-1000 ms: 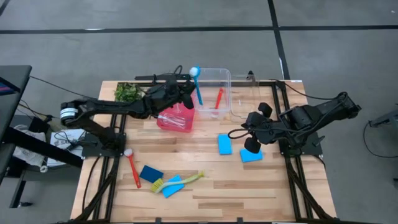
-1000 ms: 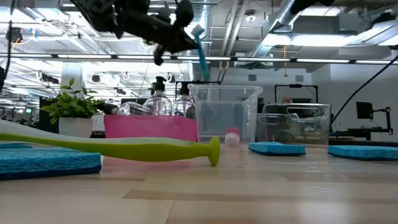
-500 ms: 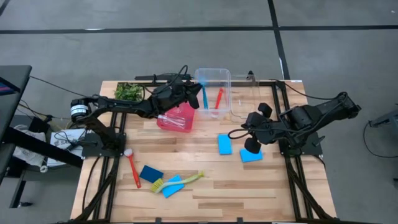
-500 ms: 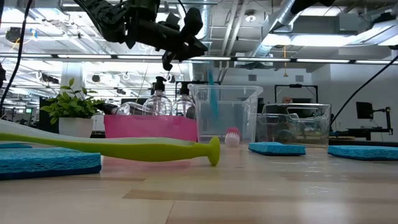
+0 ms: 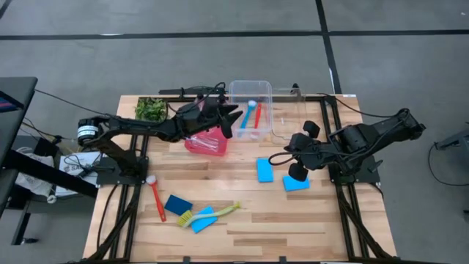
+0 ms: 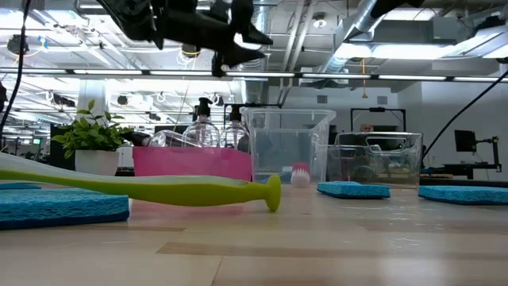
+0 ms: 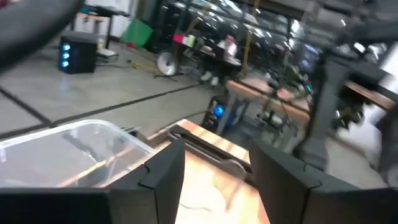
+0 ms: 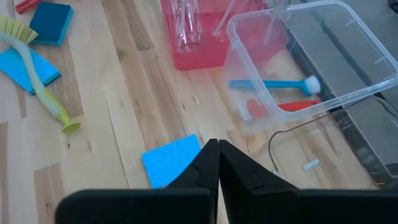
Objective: Pick & Place Kitchen Sink Supplies
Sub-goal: Put the green dishwashing brush into the transparent white bin
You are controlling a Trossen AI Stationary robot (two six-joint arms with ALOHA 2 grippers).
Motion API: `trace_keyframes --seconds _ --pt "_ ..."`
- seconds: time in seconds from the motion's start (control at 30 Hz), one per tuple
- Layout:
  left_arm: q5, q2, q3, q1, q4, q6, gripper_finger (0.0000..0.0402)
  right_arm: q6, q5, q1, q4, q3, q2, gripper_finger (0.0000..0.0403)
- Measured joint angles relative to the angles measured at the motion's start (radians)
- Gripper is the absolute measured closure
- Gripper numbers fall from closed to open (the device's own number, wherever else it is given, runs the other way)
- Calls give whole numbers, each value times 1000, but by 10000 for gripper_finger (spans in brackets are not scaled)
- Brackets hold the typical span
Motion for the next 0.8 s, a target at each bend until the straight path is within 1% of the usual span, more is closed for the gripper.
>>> trace_keyframes --seconds 0.1,0.2,0.27,0.37,0.47,0.57,0.67,0.73,0.8 --pt "0 -62 0 -57 -87 60 230 -34 6 -1 0 0 0 402" --pt "-11 -137 0 -129 -257 88 242 -89 31 -13 5 0 0 402" --pt "-57 -184 0 -185 -383 86 250 -136 33 -28 23 0 0 402" --pt "-155 -231 0 -280 -537 82 260 -211 35 -53 79 0 0 402" --pt "-242 -260 -15 -370 -638 70 266 -305 33 -78 152 0 0 402" --pt "-300 -282 -42 -440 -732 -4 268 -419 32 -102 236 0 0 402" --pt "-309 -296 -60 -494 -827 -134 268 -499 31 -120 302 0 0 402" --pt "-286 -296 -71 -532 -882 -212 268 -512 28 -130 323 0 0 402" --pt "-244 -295 -85 -569 -931 -252 268 -510 28 -135 331 0 0 402"
